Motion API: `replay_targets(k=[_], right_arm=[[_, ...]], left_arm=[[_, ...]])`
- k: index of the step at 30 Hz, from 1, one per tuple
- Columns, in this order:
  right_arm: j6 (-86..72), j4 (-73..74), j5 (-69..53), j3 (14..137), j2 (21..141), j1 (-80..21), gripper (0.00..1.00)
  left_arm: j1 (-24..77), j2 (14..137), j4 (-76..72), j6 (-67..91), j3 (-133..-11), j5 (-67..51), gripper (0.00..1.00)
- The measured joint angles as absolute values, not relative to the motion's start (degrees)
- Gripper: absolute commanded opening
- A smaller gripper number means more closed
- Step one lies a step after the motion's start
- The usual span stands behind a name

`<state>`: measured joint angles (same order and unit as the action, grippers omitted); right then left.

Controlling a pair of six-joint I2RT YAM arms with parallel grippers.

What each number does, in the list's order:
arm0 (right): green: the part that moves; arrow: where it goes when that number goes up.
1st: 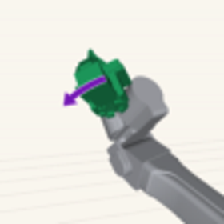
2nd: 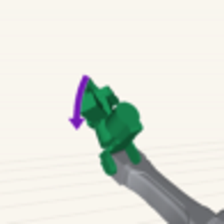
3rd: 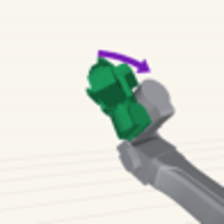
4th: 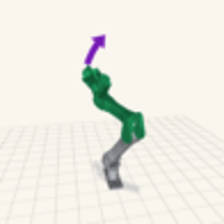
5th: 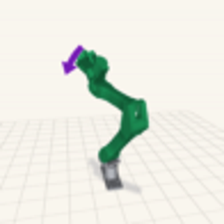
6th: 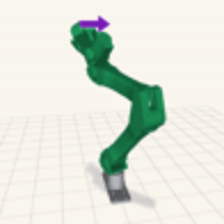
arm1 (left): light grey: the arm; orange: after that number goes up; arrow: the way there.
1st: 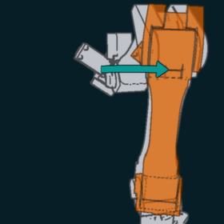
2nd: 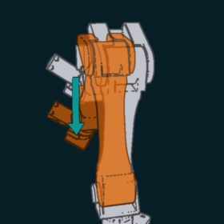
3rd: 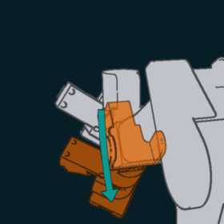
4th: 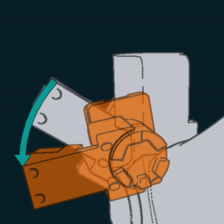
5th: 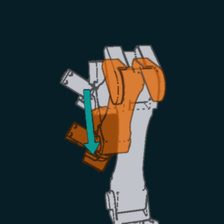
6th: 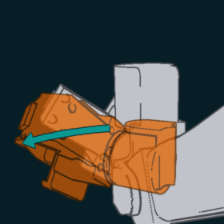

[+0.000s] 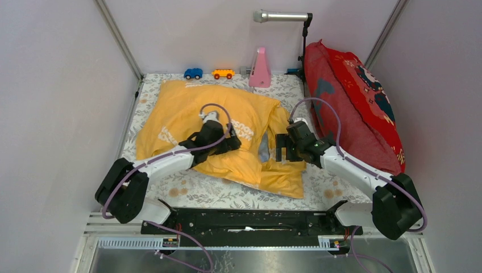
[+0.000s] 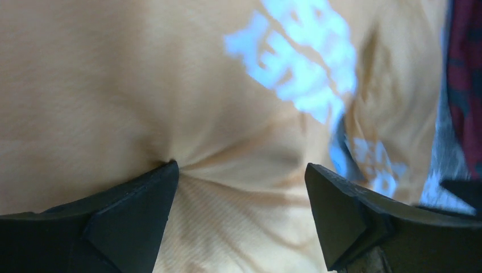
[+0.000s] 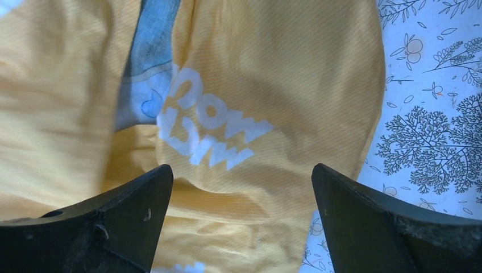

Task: Remove the pillowcase from the pillow

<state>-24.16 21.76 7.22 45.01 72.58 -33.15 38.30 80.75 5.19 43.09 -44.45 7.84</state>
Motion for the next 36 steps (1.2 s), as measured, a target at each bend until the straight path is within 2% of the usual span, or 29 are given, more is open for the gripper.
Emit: replay_targets(k=[4,7,12,15,21,24,26,30,33,36], right_arm=[[-24.12,21.26,8.05,44.71,73.45,-34.26,0.99],[-24.12,20.14,8.10,44.71,73.45,-35.88,0.99],[-24.12,19.77,8.08,44.86,73.49,-37.54,1.00],[-24.12,19.62,7.99,45.25,73.84,-38.02,0.99],[-24.23,18.35,8.12,45.91,74.41,-39.70,1.00],[-24.32,18.11,8.47,45.91,74.41,-40.16,0.99],[-24.45,17.52,9.04,45.87,74.39,-40.21,1.00],[-24.82,16.51,10.11,44.88,72.75,-40.21,1.00],[-25.26,15.97,10.85,43.66,70.43,-40.23,1.00],[-25.80,15.44,11.53,41.98,67.90,-40.25,1.00]], left_arm=[[27.14,78.65,0.43,46.94,-37.54,3.79,0.96],[21.19,69.89,4.58,48.47,-33.39,8.75,0.95],[20.84,55.46,14.11,47.33,-32.73,19.53,0.87],[26.70,53.80,18.55,44.73,-35.88,23.97,0.87],[49.78,63.24,22.39,35.62,-50.76,30.06,0.82],[56.73,72.29,24.93,31.55,-59.20,33.89,0.70],[58.39,78.28,26.30,29.93,-62.48,35.53,0.62],[59.00,87.79,29.10,27.73,-63.40,35.64,0.57],[58.85,90.24,29.47,26.61,-62.22,33.89,0.54],[58.30,90.85,28.91,26.13,-62.11,32.69,0.44]])
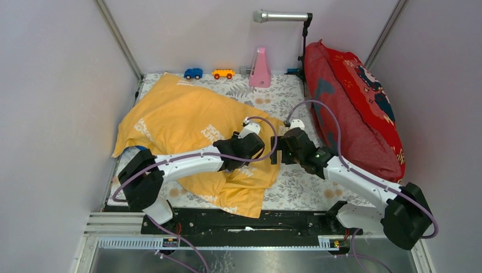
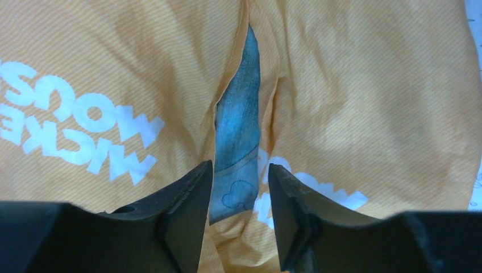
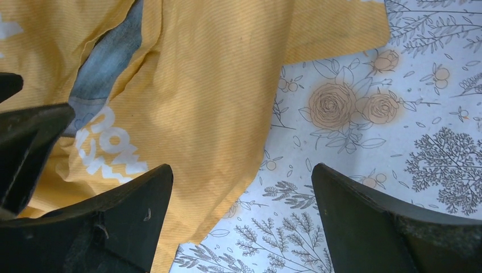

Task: Remove the pillowcase from the pillow

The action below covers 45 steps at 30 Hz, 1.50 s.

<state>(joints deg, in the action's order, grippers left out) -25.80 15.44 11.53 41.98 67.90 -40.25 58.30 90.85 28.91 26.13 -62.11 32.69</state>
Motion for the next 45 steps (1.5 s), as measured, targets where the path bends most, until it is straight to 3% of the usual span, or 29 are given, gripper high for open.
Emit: replay_targets(k=[12,16,20,45], right_arm=[[-26.46,14.46,13.08,38.26,60.18,-40.25,1.00],[-26.44,14.24,13.08,38.22,59.57,-40.25,1.00],[-26.44,14.24,13.04,38.20,59.94,-40.25,1.00],[-26.44,13.41,12.91,38.17,61.34,-40.25,1.00]], left_arm=[[52.01,100.49,27.29,25.89,-62.26,31.75,0.41],[51.37,102.26,27.27,25.87,-63.00,32.16,0.32],[51.09,103.57,26.81,25.76,-63.79,32.60,0.30],[45.47,99.85,22.61,26.35,-62.41,25.30,0.26]])
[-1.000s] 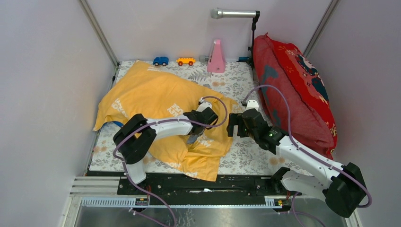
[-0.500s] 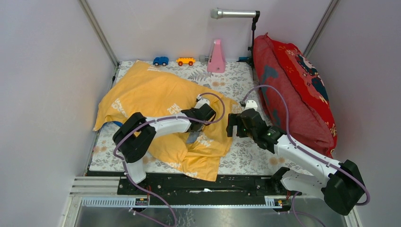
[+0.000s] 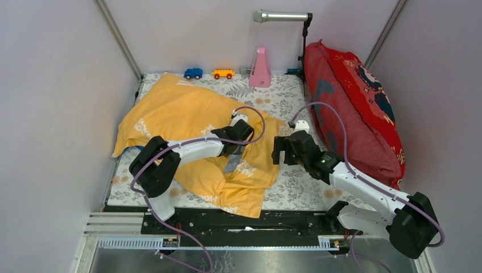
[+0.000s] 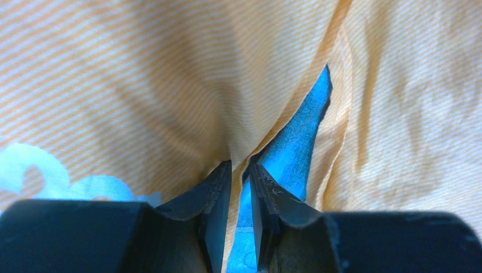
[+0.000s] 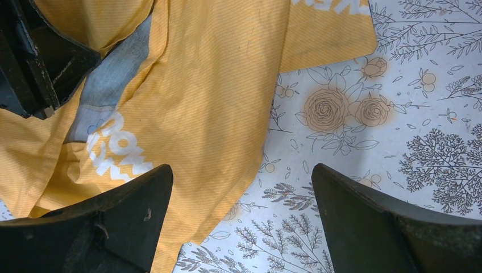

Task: Remove the pillowcase from the pillow

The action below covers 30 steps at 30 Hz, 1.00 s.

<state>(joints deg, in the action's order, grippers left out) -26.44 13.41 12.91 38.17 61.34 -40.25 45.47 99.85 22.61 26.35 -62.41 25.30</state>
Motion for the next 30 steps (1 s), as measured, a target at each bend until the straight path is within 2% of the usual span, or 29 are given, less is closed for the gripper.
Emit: replay_targets(k=[11,15,16,23,30], right_arm=[[-26.44,13.41,12.88,38.17,61.73,-40.25,1.00],[-26.41,13.41,12.88,38.17,61.78,-40.25,1.00],[-26.41,13.41,12.88,38.17,61.78,-40.25,0.99],[-26.41,13.17,12.45,38.17,62.76,-40.25,1.00],[-26.74,10.68,8.67,38.63,68.31,-40.27,1.00]], left_arm=[[45.47,102.54,22.74,26.15,-62.50,23.94,0.20],[45.60,103.94,23.07,26.39,-62.92,25.56,0.02],[45.65,103.94,23.07,26.59,-62.96,25.80,0.00],[45.65,102.59,24.67,26.57,-62.96,25.98,0.00],[45.65,89.25,27.33,26.57,-62.98,23.97,0.00]])
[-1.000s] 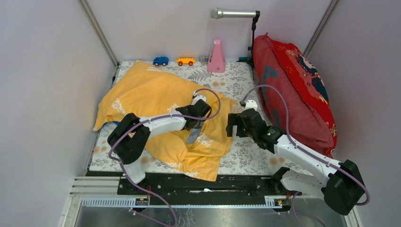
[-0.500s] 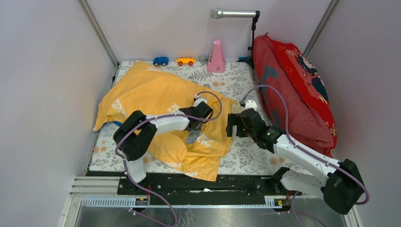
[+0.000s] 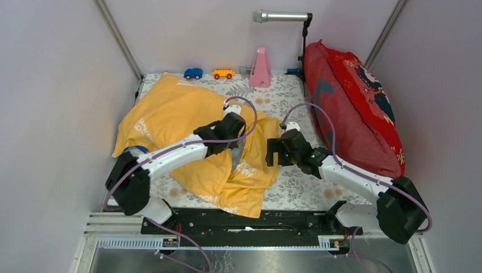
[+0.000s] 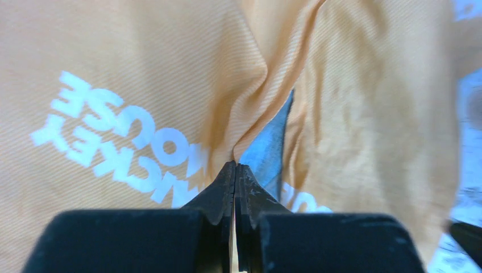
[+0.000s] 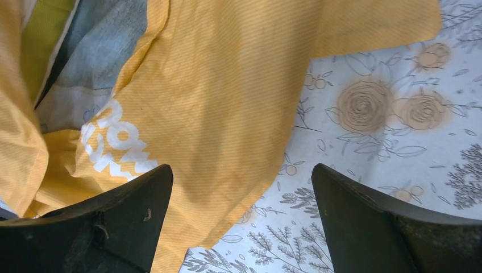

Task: Remove the pillowcase from the pillow

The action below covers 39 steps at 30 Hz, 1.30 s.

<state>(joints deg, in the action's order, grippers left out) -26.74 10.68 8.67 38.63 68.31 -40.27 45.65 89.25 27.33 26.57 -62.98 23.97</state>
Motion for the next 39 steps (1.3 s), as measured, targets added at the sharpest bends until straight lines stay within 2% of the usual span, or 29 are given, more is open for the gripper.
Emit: replay_targets(k=[4,14,20,27,31,35,37,39], right_arm=[[-26.87,9.23,6.07,40.25,72.93,-40.66,1.00],[-29.43,1.80,1.23,45.80,81.60,-41.91,0.98],[-38.85,-9.52,-2.00,46.04,86.08,-42.22,0.94],[-52.18,-18.87,4.05,48.75,93.84,-46.13,0.96],[-60.34,-24.03,6.44,51.94,100.07,-47.51,0.94],[-65.28,-26.20,9.39,54.83,105.16,-48.75,0.90],[-67.26,-27.20,10.07,55.99,107.22,-49.39,0.82],[-68.73,-28.62,10.46,57.19,109.45,-49.76,0.65]], left_arm=[[45.65,82.56,27.51,26.59,-63.37,22.85,0.00],[45.65,76.14,31.73,27.05,-64.20,22.15,0.00],[45.65,72.53,33.87,27.07,-67.26,22.17,0.00],[45.65,71.72,35.35,26.96,-70.78,19.88,0.00],[45.65,71.72,37.04,26.87,-72.62,19.68,0.00],[45.45,71.61,38.15,26.81,-73.67,19.70,0.00],[45.32,71.46,38.70,26.81,-73.89,19.70,0.00],[45.06,71.13,39.35,26.81,-73.89,19.70,0.00]])
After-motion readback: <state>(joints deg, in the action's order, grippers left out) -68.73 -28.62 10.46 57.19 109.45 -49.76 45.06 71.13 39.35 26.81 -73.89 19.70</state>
